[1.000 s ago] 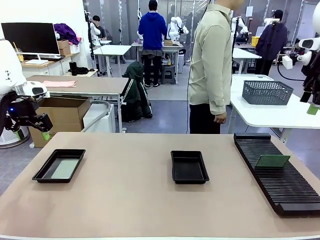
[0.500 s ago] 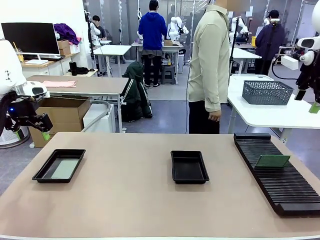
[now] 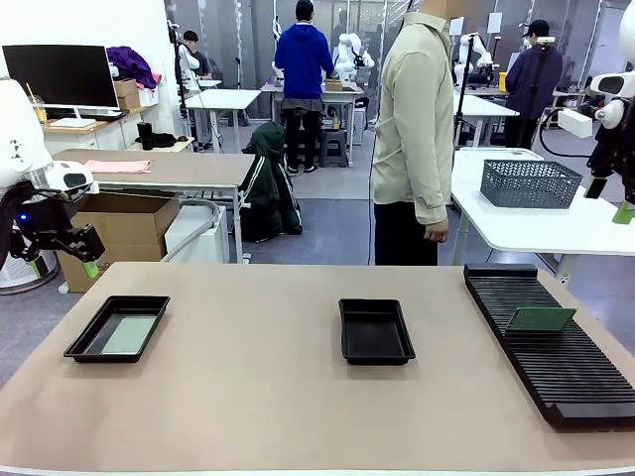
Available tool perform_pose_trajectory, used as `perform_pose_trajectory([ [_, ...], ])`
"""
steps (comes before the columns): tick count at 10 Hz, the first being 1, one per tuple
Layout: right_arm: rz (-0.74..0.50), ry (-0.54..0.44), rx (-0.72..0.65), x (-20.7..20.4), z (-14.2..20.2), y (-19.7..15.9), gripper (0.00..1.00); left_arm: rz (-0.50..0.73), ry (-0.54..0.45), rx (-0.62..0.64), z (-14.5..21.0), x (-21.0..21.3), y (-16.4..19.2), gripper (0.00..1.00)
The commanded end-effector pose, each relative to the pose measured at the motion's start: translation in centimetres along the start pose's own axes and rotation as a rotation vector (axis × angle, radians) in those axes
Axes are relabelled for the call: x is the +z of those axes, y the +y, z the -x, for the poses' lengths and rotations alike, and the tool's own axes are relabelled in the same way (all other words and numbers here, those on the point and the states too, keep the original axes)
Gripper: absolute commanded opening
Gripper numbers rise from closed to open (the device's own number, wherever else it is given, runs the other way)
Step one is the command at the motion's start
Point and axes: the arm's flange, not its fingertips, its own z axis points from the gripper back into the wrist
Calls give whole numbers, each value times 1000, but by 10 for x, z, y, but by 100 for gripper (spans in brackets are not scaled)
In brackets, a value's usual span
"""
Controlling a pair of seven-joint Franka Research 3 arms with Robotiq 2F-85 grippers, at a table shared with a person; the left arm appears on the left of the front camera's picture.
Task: Inspect and transfer BCBs to ESD trays.
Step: Pick up the Blank PCB from the PCB Rack and place it in the right ESD tray.
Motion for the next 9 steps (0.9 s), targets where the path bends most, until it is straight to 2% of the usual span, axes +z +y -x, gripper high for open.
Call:
perform_pose_trajectory([
  [1,1,11,-2,-1,0,1,100,-2,-3,2,1,-1,1,100],
  [3,0,0,0,0,0,0,100,-2,-3,2,1,-1,1,100],
  [9,76,16,47,-57,10,3,100,-2,-3,2,1,-1,1,100],
])
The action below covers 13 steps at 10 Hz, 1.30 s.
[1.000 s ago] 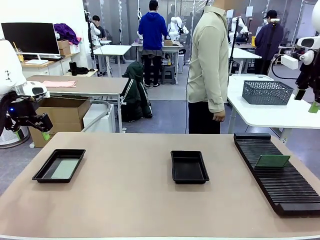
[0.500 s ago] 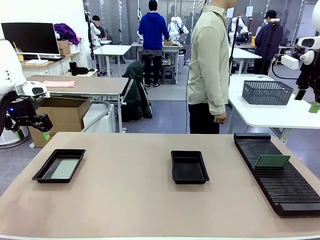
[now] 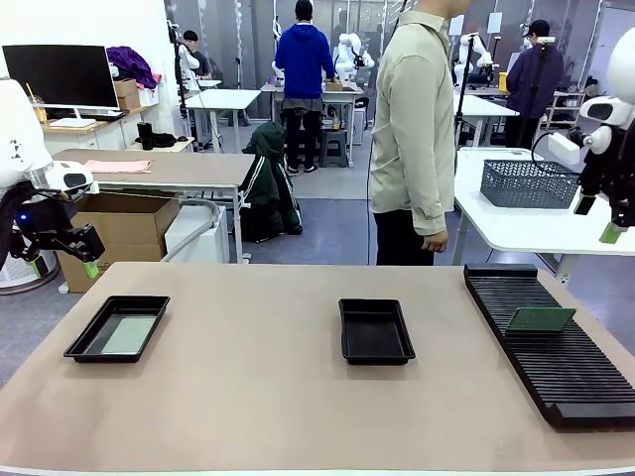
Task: Inspect and transfer BCBs to ESD trays.
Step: Pick up the Blank PCB from the PCB Rack and place it in the right ESD tray.
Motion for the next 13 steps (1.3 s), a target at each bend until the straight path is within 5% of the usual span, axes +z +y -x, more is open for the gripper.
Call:
perform_pose_trajectory([
  [1,-2,-7,51,-23,10,5,100,-2,-3,2,1,-1,1,100],
  [13,108,-42,130,-149,14,-2,100,-2,-3,2,1,-1,1,100],
])
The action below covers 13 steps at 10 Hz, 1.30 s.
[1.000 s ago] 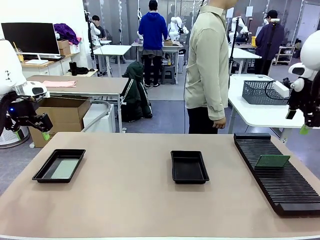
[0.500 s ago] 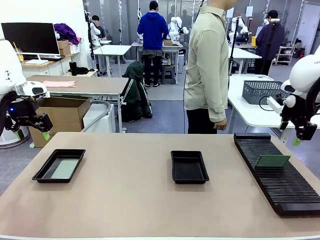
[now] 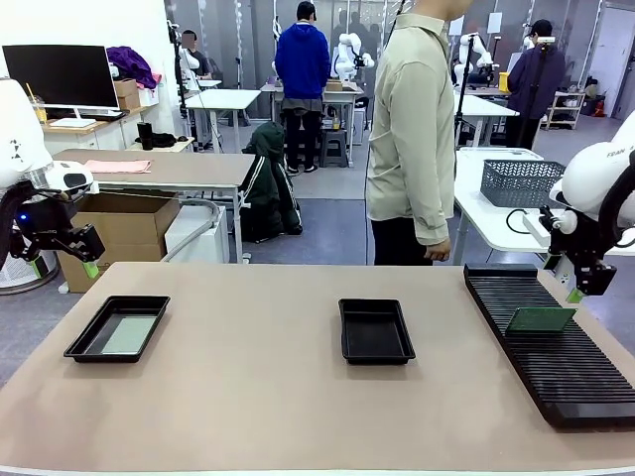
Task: Inspect and transfer BCBs to ESD trays.
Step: Pick up the Blank PCB from the PCB Rack and place it in the right ESD tray.
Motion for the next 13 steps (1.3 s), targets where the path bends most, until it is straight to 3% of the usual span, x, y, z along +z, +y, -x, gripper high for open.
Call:
perform_pose_trajectory([
  [1,32,-28,7,-15,4,5,100,-2,-3,2,1,-1,1,100],
  [13,87,-22,-24,-64,13,25,100,-2,-3,2,1,-1,1,100],
])
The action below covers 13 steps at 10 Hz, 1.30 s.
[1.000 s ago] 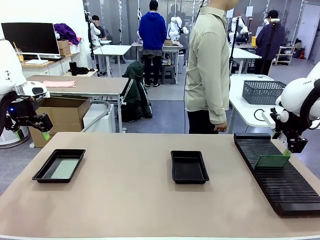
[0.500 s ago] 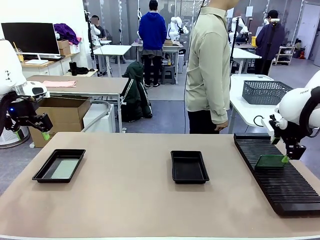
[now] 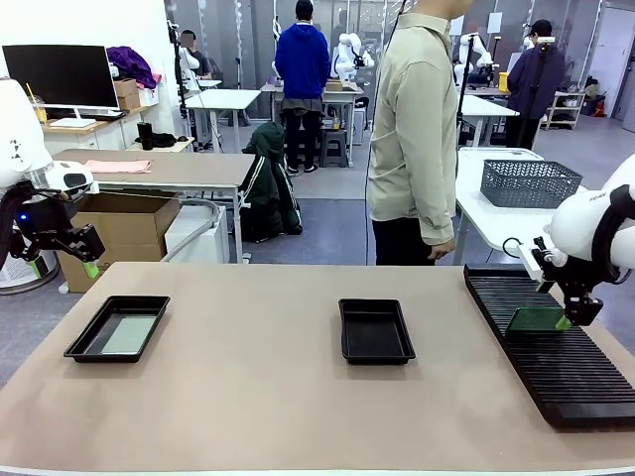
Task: Inspect and transfer BCBs to ESD trays.
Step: Pick up the Blank PCB from the PCB Rack and place it in the right ESD tray.
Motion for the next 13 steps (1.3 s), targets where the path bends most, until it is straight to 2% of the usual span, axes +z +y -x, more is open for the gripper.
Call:
perform_pose_trajectory([
  [1,32,-26,21,-11,11,3,100,-2,-3,2,1,-1,1,100],
  [8,34,-29,10,-14,14,9,100,-2,-3,2,1,-1,1,100],
  [9,36,-28,8,-14,15,10,97,-2,-3,2,1,-1,1,100],
  [13,38,-32,3,-14,17,9,75,-2,-3,2,1,-1,1,100],
])
